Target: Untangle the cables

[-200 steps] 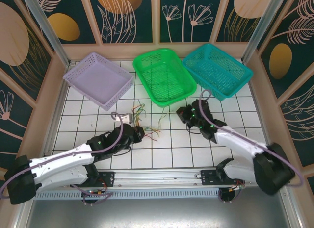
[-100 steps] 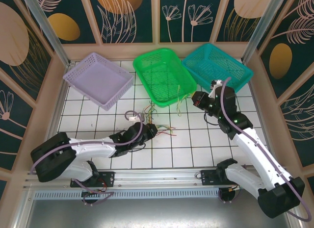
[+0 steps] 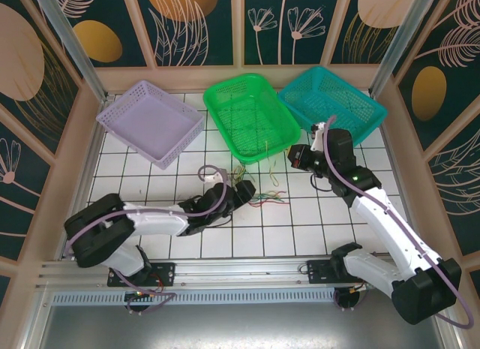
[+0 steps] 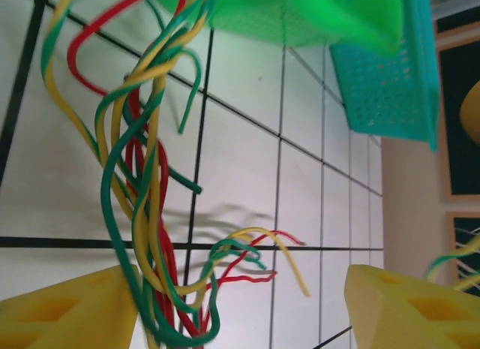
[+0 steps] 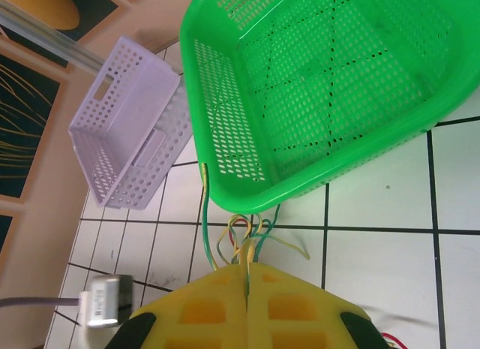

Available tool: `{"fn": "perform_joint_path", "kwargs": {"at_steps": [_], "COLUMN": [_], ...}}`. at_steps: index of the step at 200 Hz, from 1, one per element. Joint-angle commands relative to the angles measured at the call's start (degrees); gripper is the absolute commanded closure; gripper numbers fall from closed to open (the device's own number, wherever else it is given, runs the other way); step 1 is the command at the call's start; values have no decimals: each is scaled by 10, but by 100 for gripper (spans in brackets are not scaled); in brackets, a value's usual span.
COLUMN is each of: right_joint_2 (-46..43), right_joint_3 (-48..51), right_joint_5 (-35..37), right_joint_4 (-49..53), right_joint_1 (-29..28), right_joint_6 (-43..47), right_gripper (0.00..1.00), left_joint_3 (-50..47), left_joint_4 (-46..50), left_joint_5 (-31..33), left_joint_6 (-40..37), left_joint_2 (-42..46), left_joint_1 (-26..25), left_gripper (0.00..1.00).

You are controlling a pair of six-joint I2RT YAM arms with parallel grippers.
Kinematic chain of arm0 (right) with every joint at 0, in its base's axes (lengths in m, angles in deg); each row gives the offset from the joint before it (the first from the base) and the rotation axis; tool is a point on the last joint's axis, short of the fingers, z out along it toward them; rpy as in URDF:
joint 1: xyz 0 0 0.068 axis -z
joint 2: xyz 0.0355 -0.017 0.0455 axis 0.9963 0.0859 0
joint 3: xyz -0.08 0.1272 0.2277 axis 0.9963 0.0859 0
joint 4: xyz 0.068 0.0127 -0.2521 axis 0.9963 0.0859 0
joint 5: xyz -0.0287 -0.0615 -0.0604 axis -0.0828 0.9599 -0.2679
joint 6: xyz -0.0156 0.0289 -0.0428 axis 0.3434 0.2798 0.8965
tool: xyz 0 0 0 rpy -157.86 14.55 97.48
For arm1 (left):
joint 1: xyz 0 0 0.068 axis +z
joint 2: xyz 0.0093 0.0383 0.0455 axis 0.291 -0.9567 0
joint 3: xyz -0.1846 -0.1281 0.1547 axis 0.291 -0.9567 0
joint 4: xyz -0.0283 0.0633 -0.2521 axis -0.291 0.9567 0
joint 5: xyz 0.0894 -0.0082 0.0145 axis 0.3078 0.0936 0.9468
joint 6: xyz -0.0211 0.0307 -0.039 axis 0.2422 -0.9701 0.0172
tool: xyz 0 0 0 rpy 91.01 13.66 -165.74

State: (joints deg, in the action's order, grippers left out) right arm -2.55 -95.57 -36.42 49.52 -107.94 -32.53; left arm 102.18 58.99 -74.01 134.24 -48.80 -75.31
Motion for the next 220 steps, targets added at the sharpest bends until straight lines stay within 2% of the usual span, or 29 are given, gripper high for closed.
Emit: {"fn": "perform_joint_path", "kwargs": {"at_steps": [1,35,61,93,123,135,166,220], "right_joint_2": [-5,-2,2,12,13,11,-8,-120], "right_joint_3": [-26,-33,-45,-59,-66,-66,-67,-60], "right_joint_5": [-10,-19,-11,-5,0,3,3,42], "right_joint_4": [14,11,11,14,16,15,11,-18], "right_joint_1": [-2,-12,-40,-76,-105,-114,-129,-135], "right_joint_6": [32,44,57,67,68,67,73,80], "right_gripper": [100,100,100,100,100,100,100,100], "left_joint_3": [28,90,157,190,220,226,218,141], "left_joint_4": [77,154,207,206,206,209,229,235], "left_joint_5": [50,65,49,11,-8,-14,5,16], "left_joint_6": [-4,-43,-79,-91,-106,-107,-104,-67], "left_joint_2": [79,134,104,65,39,31,28,83], "left_joint_1": [1,1,7,33,50,56,75,148], "left_gripper": [26,22,22,28,43,53,100,100]}}
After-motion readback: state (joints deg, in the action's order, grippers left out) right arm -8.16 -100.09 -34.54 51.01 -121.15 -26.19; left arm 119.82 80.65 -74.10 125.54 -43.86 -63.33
